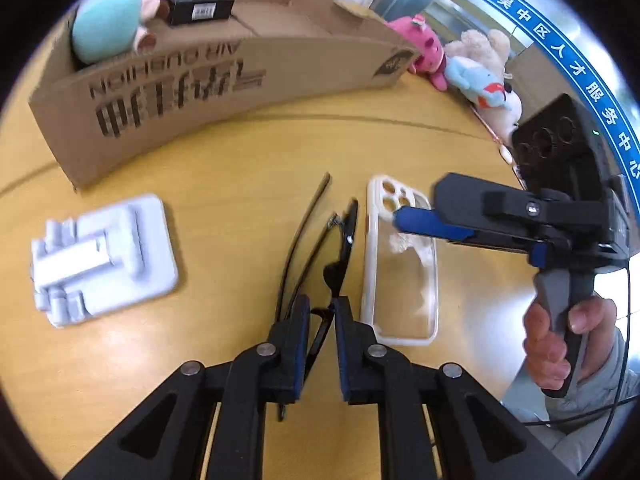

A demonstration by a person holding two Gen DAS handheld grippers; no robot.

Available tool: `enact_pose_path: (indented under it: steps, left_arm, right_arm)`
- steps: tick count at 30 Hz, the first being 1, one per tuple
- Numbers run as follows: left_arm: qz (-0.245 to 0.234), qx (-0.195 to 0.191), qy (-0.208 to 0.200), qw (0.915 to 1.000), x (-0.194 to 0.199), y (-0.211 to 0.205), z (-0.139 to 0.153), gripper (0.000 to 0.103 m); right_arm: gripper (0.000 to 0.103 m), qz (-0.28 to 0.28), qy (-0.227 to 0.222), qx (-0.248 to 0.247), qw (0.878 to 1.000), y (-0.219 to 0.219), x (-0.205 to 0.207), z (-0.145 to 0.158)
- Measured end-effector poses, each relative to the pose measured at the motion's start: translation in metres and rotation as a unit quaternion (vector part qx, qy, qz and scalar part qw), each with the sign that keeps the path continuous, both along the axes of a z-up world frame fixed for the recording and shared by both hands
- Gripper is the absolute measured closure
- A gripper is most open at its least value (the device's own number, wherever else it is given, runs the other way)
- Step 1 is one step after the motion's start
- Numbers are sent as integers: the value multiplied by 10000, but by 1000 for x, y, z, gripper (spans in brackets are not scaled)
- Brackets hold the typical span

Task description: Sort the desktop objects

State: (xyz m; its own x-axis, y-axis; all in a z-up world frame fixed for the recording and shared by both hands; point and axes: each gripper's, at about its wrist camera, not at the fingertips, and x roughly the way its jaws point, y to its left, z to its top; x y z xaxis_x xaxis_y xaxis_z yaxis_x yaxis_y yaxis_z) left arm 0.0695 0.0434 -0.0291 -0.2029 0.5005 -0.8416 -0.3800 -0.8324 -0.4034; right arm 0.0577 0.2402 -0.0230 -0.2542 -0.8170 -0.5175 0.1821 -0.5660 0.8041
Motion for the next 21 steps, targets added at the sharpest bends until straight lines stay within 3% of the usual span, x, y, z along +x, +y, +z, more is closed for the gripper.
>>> enact_pose_path:
  steps: [5,9,11,13,15,18,19,21]
  left_arm:
    - [146,-159,122,9997,8,-7,3,89]
    - [162,-145,369,9991,12,-15,10,73]
    - [93,-179,403,9990,14,-17,11,72]
    - [-26,-231,418,9989,16,-18,9,64]
    - [-93,-361,395,9985,18,-18,4,48]
    - [-145,-521,12,9985,15,-15,-17,52]
    - [-153,-541,101,9984,17,-14,-17,51]
    - [-326,-536,24,9980,21,-7,-18,77]
  right_arm:
    - [25,224,-192,-63,9995,-16,-2,-8]
    - [25,230,-259,55,9994,-20,-1,-12]
    - [25,293,-319,123,9990,-22,-2,-16]
    - [25,395,-343,148,9985,-28,1,-17]
    - [25,469,-395,188,9979,-34,3,-19]
    - [26,468,-542,362,9968,-46,1,-27]
    - [27,457,-567,457,9963,-50,1,-29]
    - [27,433,-444,725,9954,-59,-1,-27]
